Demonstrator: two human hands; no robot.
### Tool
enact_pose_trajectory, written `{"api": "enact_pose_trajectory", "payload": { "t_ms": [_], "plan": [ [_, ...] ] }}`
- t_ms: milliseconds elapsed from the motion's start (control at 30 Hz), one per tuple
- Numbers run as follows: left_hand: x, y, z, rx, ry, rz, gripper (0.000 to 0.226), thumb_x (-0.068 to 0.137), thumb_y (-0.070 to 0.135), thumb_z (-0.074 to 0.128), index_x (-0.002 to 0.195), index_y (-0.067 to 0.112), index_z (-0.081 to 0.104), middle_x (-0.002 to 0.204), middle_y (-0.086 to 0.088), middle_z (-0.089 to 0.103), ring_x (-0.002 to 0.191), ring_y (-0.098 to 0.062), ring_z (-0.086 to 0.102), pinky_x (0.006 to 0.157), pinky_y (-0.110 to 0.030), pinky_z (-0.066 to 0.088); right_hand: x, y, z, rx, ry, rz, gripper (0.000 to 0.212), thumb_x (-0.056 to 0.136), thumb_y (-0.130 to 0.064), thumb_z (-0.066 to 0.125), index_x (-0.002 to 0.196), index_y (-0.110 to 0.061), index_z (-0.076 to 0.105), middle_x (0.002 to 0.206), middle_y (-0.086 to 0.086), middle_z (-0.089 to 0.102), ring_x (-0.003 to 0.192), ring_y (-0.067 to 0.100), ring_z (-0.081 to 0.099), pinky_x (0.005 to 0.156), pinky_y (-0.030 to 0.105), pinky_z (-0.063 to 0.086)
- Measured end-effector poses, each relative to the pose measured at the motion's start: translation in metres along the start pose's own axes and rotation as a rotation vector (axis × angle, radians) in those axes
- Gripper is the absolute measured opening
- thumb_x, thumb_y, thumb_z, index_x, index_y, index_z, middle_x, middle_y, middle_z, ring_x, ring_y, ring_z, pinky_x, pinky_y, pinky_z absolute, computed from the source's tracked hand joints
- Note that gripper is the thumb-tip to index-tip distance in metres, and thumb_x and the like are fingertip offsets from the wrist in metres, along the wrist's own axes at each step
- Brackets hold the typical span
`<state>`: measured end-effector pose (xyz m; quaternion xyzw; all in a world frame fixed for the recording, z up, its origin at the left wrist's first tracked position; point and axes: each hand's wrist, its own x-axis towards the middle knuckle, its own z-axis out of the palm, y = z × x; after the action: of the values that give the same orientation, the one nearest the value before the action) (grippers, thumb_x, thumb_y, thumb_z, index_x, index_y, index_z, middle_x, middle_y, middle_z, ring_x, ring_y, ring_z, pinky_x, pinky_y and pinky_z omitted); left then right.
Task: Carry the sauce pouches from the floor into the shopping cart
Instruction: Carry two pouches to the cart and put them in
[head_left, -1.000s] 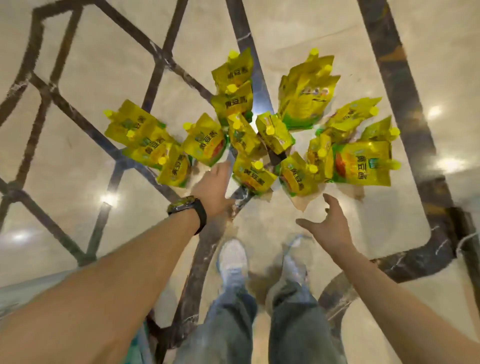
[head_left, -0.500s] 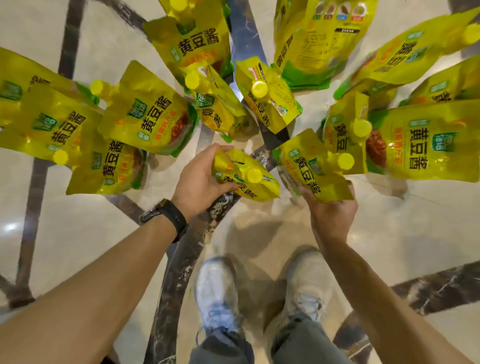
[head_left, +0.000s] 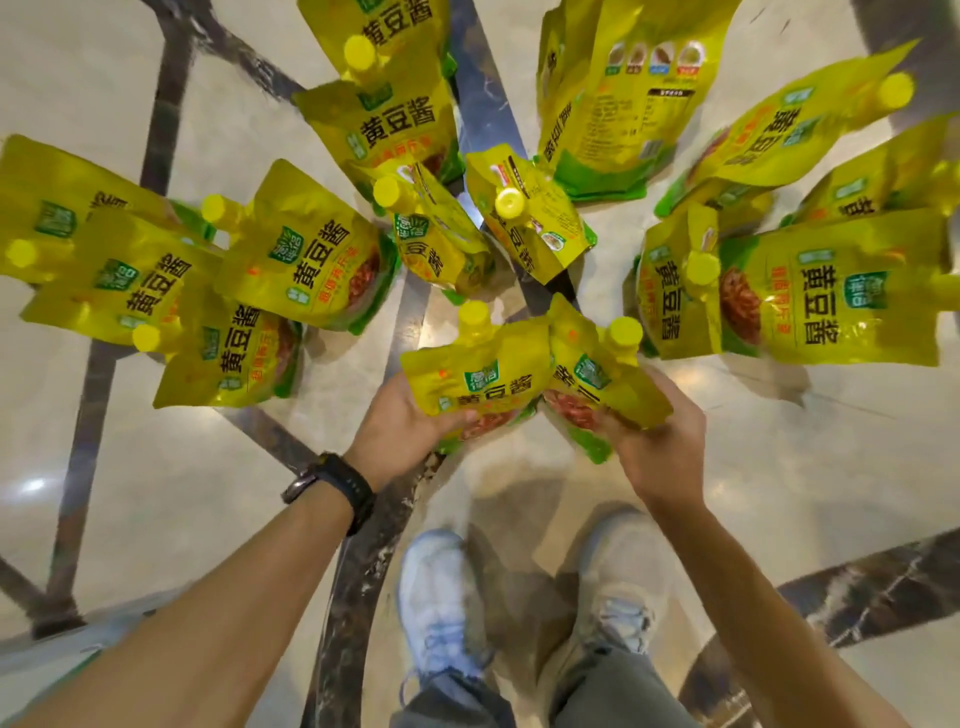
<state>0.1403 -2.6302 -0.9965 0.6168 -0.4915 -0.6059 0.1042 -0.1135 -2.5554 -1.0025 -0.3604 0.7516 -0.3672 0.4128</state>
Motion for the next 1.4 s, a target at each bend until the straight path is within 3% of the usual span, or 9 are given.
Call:
{"api": "enact_pose_trajectory", "payload": {
  "t_ms": [167,300,433,633,700,833,933,1267,1400],
  "plan": [
    [-0.076,0.07,-0.016,-0.153,-0.054,-0.129,0.063,0.076,0.006,0.081,0.134,0.011,0.055,0.121,-0.001,0.072,0.11,-0.014,0.07,0.099,-0.043,0.054,-0.023,-0.074,-0.081,0.023,-0.215,0.13,0.057,0.066,0.01,0.08,0.112,-0.02,0.066,0.088,-0.02,0.075,0.084,-0.002,0.07,0.069,0.019,0.054],
    [-0.164,0.151,-0.04,-0.27,-0.157,-0.166,0.07,0.068,0.025,0.09,0.13,0.018,0.059,0.124,0.0,0.072,0.113,-0.02,0.069,0.098,-0.041,0.054,-0.066,-0.169,-0.167,0.167,-0.374,0.261,0.049,0.063,0.018,0.076,0.093,-0.02,0.069,0.078,-0.021,0.075,0.073,-0.005,0.07,0.063,0.011,0.052],
    [-0.249,0.249,-0.054,-0.397,-0.233,-0.207,0.093,0.039,0.044,0.097,0.122,0.018,0.065,0.118,-0.004,0.074,0.107,-0.022,0.071,0.081,-0.027,0.058,-0.114,-0.27,-0.238,0.506,-0.561,0.42,0.074,0.022,-0.021,0.099,0.093,-0.014,0.076,0.088,0.005,0.078,0.077,0.017,0.074,0.061,0.027,0.059],
    [-0.362,0.388,-0.07,-0.437,-0.164,-0.098,0.064,0.065,0.01,0.081,0.126,0.018,0.061,0.11,0.004,0.077,0.103,-0.015,0.072,0.073,-0.021,0.056,-0.181,-0.425,-0.294,0.517,-0.414,0.298,0.079,0.04,-0.012,0.092,0.114,-0.014,0.067,0.096,0.007,0.077,0.082,0.02,0.074,0.066,0.031,0.058],
    [-0.393,0.421,-0.083,-0.447,-0.13,-0.058,0.067,0.062,0.016,0.084,0.124,0.024,0.061,0.114,0.005,0.076,0.107,-0.016,0.071,0.078,-0.025,0.055,-0.206,-0.465,-0.316,0.541,-0.342,0.256,0.096,0.036,-0.017,0.095,0.122,-0.004,0.056,0.098,0.009,0.077,0.084,0.023,0.074,0.065,0.033,0.059],
    [-0.452,0.467,-0.107,-0.51,-0.155,0.017,0.087,0.046,0.032,0.084,0.129,0.019,0.061,0.118,-0.005,0.074,0.1,-0.022,0.073,0.087,-0.04,0.056,-0.273,-0.529,-0.356,0.708,-0.324,0.217,0.063,0.06,0.004,0.069,0.121,-0.005,0.055,0.091,0.009,0.077,0.077,0.023,0.075,0.058,0.032,0.059],
    [-0.497,0.494,-0.11,-0.516,-0.248,0.09,0.077,0.044,0.03,0.089,0.116,0.017,0.066,0.107,-0.007,0.077,0.084,-0.017,0.076,0.07,-0.03,0.061,-0.321,-0.56,-0.359,0.683,-0.268,0.157,0.089,0.039,-0.02,0.096,0.119,-0.007,0.06,0.101,0.01,0.076,0.087,0.025,0.074,0.066,0.035,0.06],
    [-0.577,0.549,-0.099,-0.29,-0.584,0.155,0.073,0.062,0.029,0.08,0.13,0.011,0.061,0.125,-0.017,0.069,0.109,-0.038,0.069,0.093,-0.046,0.057,-0.457,-0.579,-0.399,0.822,-0.04,0.097,0.1,0.019,-0.022,0.1,0.111,-0.014,0.063,0.102,0.013,0.076,0.088,0.03,0.074,0.061,0.036,0.06],
    [-0.601,0.566,-0.044,-0.149,-0.696,0.169,0.065,0.072,0.023,0.077,0.134,0.015,0.057,0.121,-0.014,0.072,0.106,-0.037,0.071,0.086,-0.046,0.06,-0.515,-0.541,-0.429,0.88,0.144,0.114,0.09,0.045,-0.009,0.094,0.125,-0.011,0.055,0.11,0.016,0.073,0.095,0.034,0.072,0.065,0.04,0.061]
  ]
}}
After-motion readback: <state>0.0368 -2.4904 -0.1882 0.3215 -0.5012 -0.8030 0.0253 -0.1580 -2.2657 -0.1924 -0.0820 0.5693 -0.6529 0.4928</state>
